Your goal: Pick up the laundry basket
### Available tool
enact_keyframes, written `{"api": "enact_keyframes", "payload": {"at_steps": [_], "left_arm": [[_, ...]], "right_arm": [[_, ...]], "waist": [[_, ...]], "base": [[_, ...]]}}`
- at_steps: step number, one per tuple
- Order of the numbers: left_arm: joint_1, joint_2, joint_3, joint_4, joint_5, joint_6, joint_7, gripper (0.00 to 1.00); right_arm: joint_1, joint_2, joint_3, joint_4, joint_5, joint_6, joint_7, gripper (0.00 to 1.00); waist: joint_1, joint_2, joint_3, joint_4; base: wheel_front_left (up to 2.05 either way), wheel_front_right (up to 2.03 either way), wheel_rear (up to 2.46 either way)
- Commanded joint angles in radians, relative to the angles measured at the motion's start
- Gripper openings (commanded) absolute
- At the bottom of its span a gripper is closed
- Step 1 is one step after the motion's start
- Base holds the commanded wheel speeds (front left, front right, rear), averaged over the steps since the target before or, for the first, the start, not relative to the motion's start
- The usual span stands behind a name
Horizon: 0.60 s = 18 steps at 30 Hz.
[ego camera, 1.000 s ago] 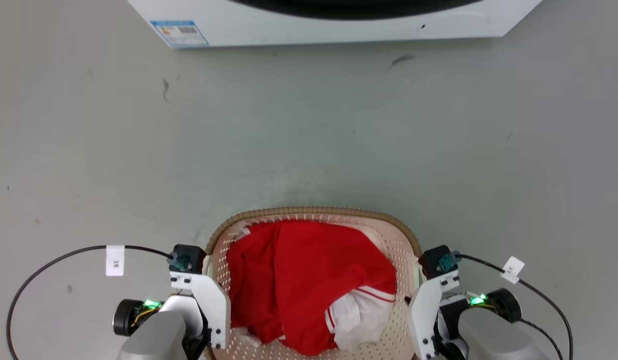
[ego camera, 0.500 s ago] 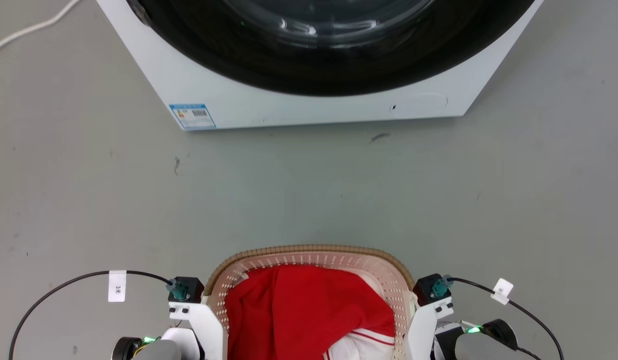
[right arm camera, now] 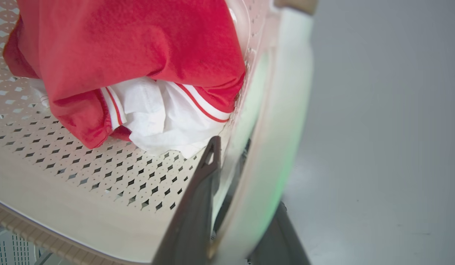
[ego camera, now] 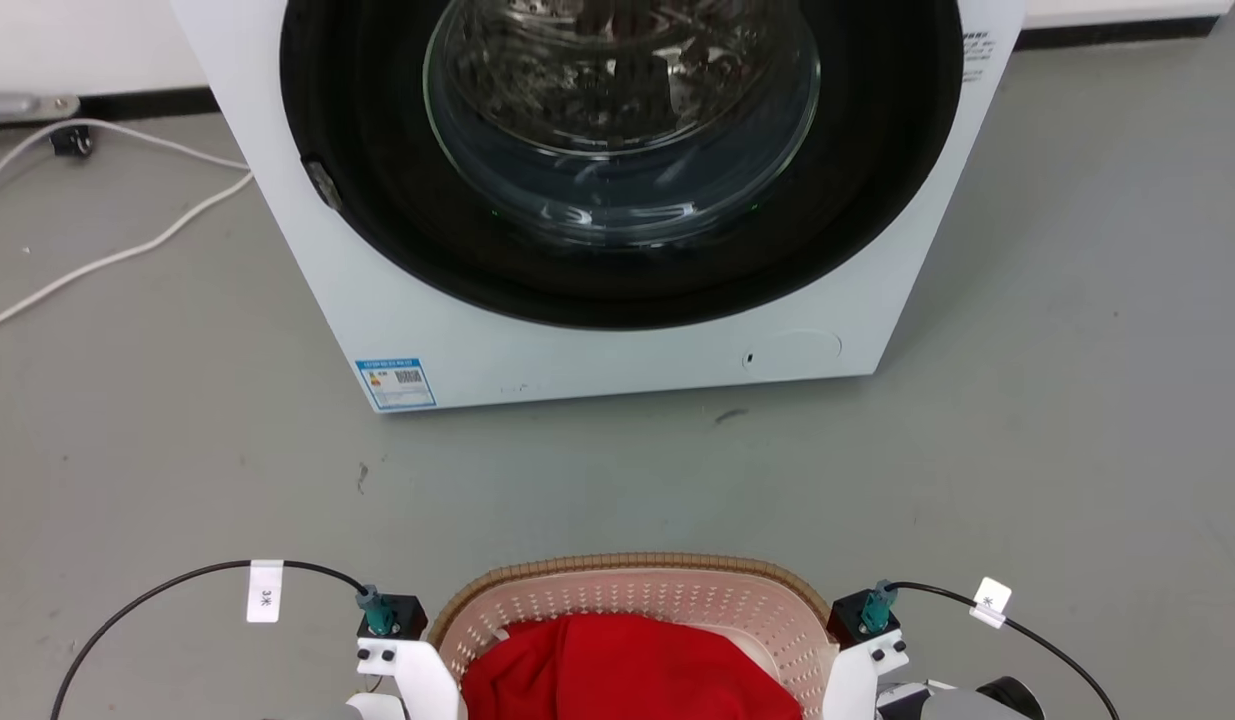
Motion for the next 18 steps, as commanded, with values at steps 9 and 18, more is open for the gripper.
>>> {"api": "enact_keyframes", "payload": {"at_steps": [9,18], "left_arm": [[-0.040,0.012,-0.064,-0.017,-0.048,-0.004,0.094,0.00],[-0.063,0.012,-0.109,-0.017,-0.099,-0.004,0.185,0.00]], "right_arm": [[-0.044,-0.018,0.056,-0.011,0.053,0.003,0.065,0.00],[-0.085,-0.013,0.090,0.005,0.097,0.003,0.115,0.00]], "waist": [[0.0002,-0.0001,-0.064,0.000],[0.0002,-0.0001,-0.091,0.005]], "base": [[0.00,0.00,0.00],[0.00,0.00,0.00]]}}
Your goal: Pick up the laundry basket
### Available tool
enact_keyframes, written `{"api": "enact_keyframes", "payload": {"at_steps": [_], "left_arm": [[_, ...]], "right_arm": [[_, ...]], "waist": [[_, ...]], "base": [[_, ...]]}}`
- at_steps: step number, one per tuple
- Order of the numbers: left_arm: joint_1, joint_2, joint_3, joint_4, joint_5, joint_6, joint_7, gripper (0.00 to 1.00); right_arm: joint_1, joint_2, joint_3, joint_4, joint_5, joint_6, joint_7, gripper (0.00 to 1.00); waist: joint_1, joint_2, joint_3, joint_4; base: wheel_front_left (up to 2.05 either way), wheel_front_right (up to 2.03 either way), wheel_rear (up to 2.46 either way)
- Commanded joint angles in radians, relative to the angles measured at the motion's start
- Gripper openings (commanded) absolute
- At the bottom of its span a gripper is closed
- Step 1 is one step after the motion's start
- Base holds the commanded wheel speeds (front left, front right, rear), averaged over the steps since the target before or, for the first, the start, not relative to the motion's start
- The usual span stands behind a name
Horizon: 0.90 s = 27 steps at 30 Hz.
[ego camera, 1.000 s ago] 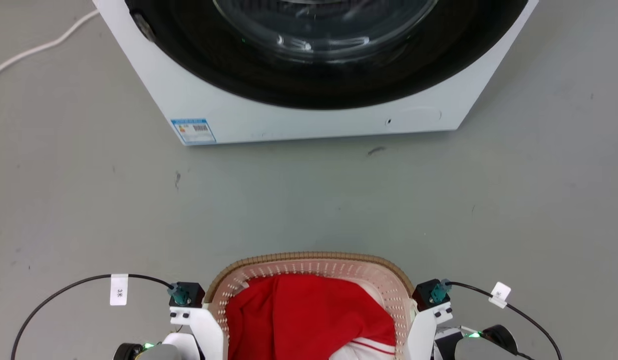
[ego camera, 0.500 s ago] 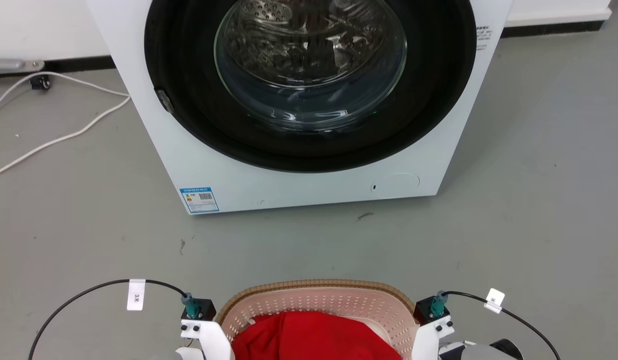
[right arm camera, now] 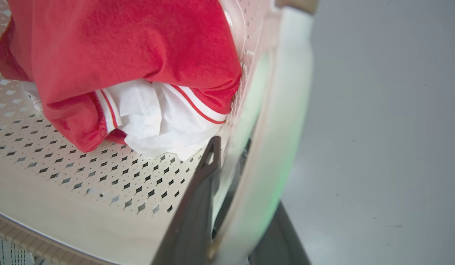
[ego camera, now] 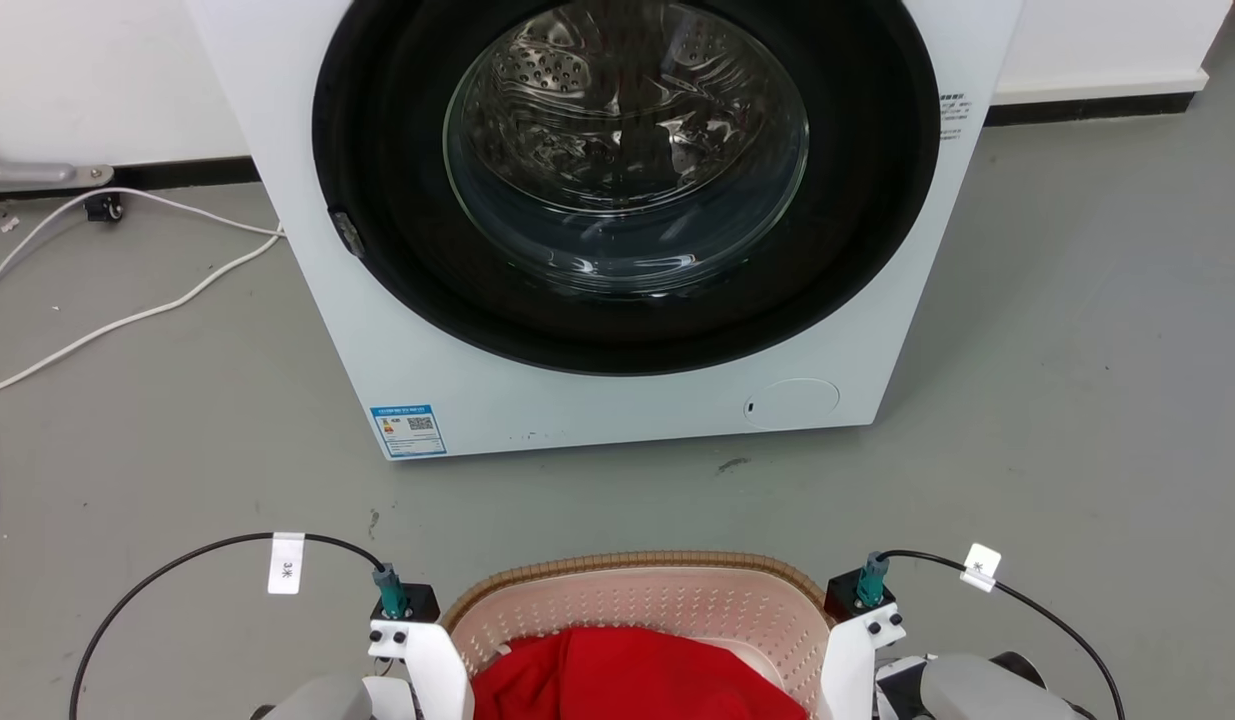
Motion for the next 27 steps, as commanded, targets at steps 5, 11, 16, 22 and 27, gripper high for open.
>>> {"api": "enact_keyframes", "payload": {"at_steps": [5,11,16,22,27], "left_arm": [[-0.016,0.001,-0.031,-0.012,-0.028,-0.006,0.056,0.00],[-0.029,0.005,-0.053,-0.013,-0.047,-0.006,0.074,0.00],[-0.036,0.007,-0.070,-0.010,-0.063,-0.006,0.080,0.00],[-0.040,0.011,-0.087,-0.003,-0.080,-0.006,0.073,0.00],[-0.044,0.013,-0.102,0.000,-0.092,-0.006,0.065,0.00]], "right_arm": [[-0.030,0.007,0.016,0.007,0.026,0.002,0.017,0.00],[-0.034,0.008,0.023,0.021,0.049,0.002,0.029,0.00],[-0.033,0.006,0.034,0.027,0.063,0.002,0.034,0.00],[-0.033,0.003,0.045,0.032,0.077,0.001,0.032,0.00],[-0.033,0.001,0.054,0.031,0.084,0.001,0.028,0.00]], "waist": [[0.0001,-0.0001,-0.010,0.003],[0.0001,-0.0001,-0.015,0.005],[0.0001,-0.0001,-0.019,0.004],[0.0001,-0.0001,-0.023,0.002],[0.0001,-0.0001,-0.024,0.002]], "base": [[0.00,0.00,0.00],[0.00,0.00,0.00],[0.00,0.00,0.00],[0.00,0.00,0.00],[0.00,0.00,0.00]]}}
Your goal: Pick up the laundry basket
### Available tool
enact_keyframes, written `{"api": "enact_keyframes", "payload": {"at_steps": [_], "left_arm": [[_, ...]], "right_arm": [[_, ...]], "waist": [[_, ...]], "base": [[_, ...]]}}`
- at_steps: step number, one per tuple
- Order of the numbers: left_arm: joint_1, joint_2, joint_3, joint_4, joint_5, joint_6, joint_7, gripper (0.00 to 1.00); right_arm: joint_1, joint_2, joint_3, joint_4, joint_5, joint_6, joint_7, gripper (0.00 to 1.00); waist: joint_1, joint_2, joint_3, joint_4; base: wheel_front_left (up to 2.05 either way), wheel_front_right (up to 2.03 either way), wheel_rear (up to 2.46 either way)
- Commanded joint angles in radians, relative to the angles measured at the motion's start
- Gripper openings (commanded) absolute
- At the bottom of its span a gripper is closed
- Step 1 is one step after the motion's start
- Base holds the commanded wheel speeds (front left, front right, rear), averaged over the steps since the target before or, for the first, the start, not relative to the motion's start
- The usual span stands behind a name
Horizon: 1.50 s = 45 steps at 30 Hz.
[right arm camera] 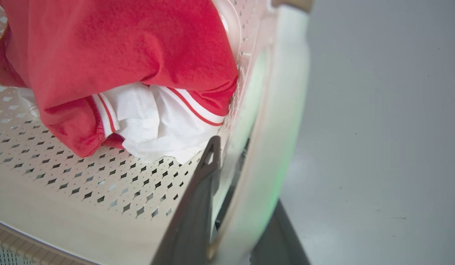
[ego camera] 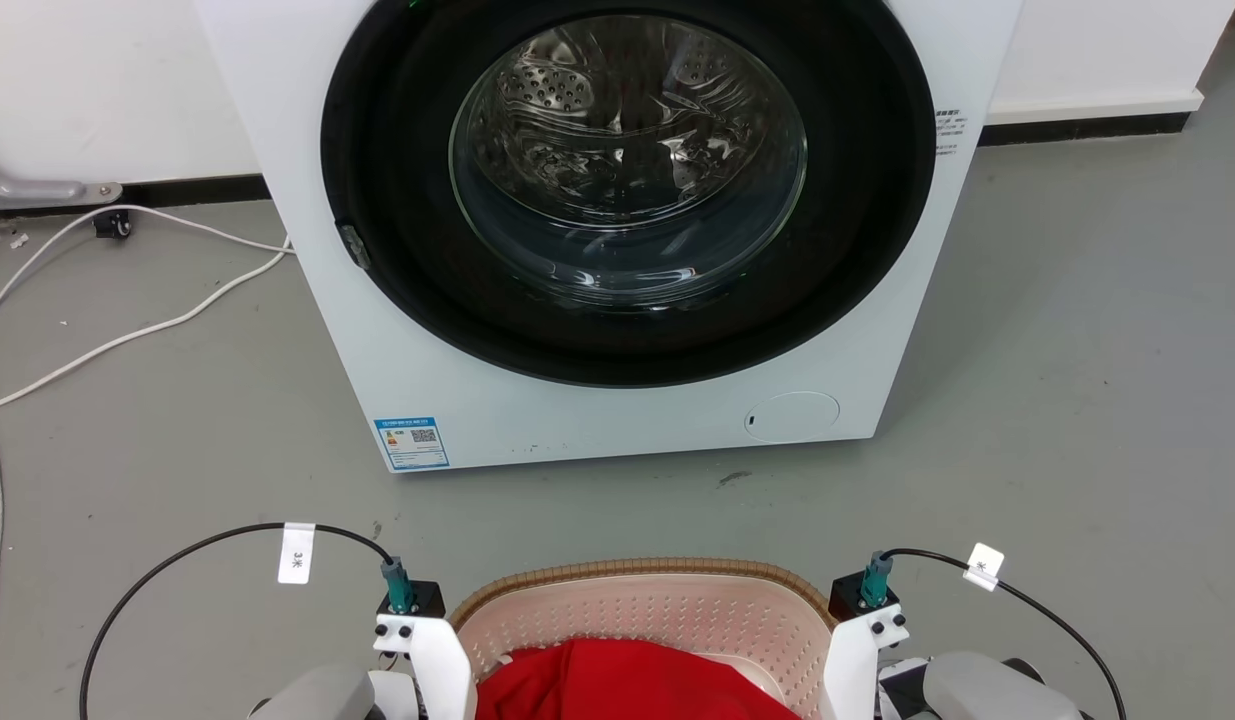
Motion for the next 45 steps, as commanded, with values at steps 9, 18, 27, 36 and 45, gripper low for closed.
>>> {"api": "enact_keyframes", "payload": {"at_steps": [9,18,27,36,45], "left_arm": [[-0.013,0.004,-0.029,0.004,-0.021,-0.007,-0.010,0.00],[-0.020,0.005,-0.053,0.007,-0.038,-0.007,-0.021,0.00],[-0.024,0.005,-0.075,0.009,-0.057,-0.007,-0.030,0.00],[-0.029,0.004,-0.096,0.011,-0.077,-0.007,-0.031,0.00],[-0.031,0.002,-0.115,0.016,-0.092,-0.007,-0.042,0.00]], "right_arm": [[-0.019,0.003,0.016,0.002,0.011,0.000,-0.013,0.00],[-0.022,0.004,0.026,0.006,0.019,0.000,-0.018,0.00],[-0.022,0.005,0.033,0.011,0.025,0.000,-0.019,0.00],[-0.022,0.001,0.037,0.012,0.028,0.000,-0.019,0.00],[-0.021,0.002,0.041,0.017,0.028,0.000,-0.028,0.00]], "waist": [[0.0000,-0.0001,0.002,0.002],[0.0000,-0.0001,0.006,0.003],[0.0000,-0.0001,0.007,0.002],[0.0000,-0.0001,0.006,0.002],[0.0000,-0.0001,0.008,0.000]], "base": [[0.00,0.00,0.00],[0.00,0.00,0.00],[0.00,0.00,0.00],[0.00,0.00,0.00],[0.00,0.00,0.00]]}}
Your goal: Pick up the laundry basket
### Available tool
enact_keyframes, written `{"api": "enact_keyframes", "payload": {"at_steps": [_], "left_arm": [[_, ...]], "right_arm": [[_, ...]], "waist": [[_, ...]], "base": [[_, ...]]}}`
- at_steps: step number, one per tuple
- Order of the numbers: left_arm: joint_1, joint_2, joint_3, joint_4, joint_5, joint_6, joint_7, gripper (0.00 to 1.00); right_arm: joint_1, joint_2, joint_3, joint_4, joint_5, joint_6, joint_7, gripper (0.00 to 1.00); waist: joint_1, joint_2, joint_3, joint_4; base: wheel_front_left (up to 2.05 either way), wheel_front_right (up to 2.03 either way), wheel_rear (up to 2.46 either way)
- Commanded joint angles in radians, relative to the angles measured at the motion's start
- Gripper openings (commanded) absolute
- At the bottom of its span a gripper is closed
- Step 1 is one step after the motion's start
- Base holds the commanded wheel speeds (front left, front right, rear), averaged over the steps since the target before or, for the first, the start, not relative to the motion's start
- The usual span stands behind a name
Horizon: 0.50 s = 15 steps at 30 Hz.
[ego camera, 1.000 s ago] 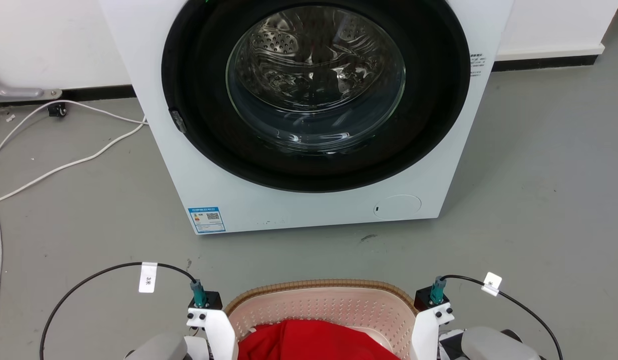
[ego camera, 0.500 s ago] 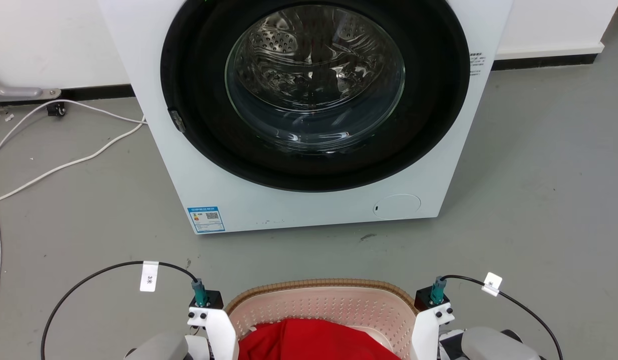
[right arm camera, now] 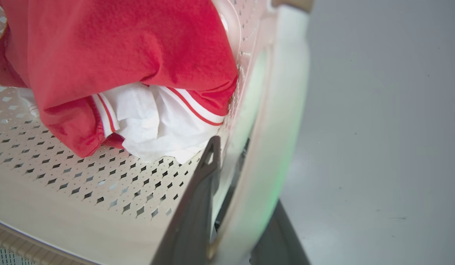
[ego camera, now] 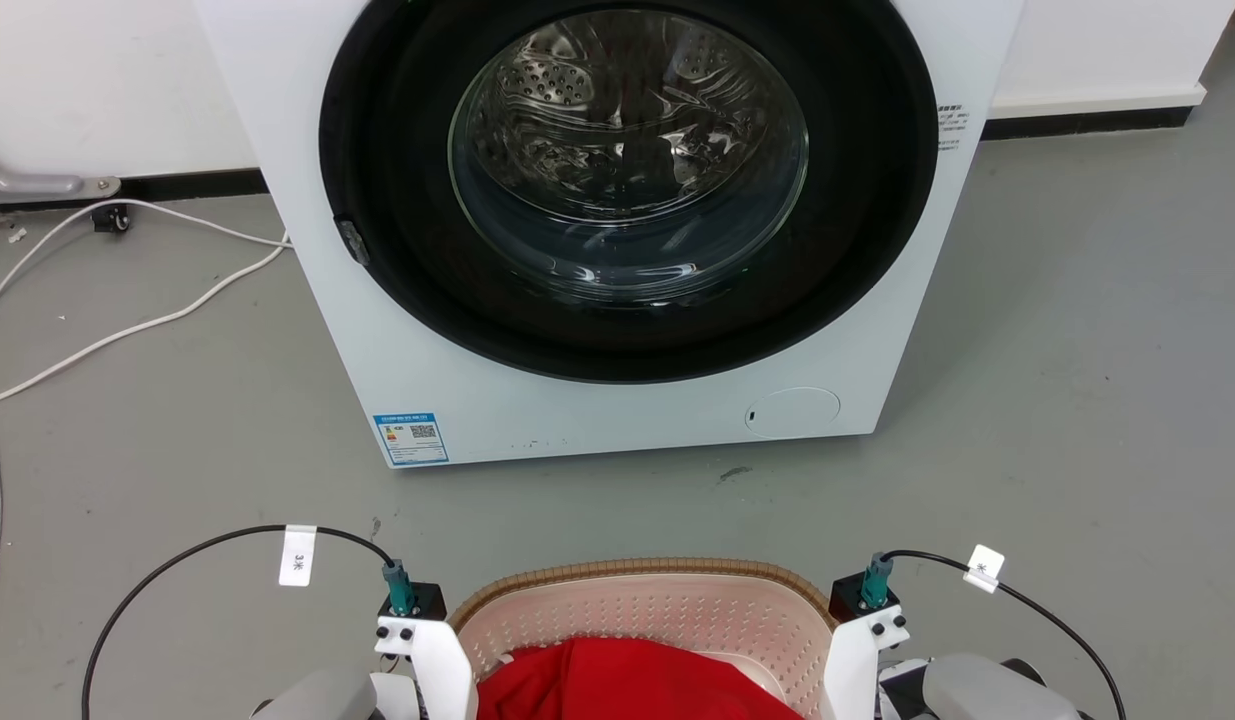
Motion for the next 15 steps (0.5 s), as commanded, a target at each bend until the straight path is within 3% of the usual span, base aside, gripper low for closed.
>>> {"api": "enact_keyframes", "payload": {"at_steps": [1,15], "left_arm": [[-0.014,0.001,-0.010,0.001,-0.001,-0.007,-0.002,0.00],[-0.014,0.006,-0.035,0.005,-0.024,-0.007,-0.012,0.00]], "right_arm": [[-0.016,-0.002,0.005,0.005,-0.005,0.000,-0.010,0.00],[-0.015,-0.003,0.009,0.015,-0.014,0.000,-0.014,0.00]], "waist": [[0.0000,0.0000,0.001,0.000],[0.0000,0.0000,-0.001,-0.003]], "base": [[0.00,0.00,0.00],[0.00,0.00,0.00]]}}
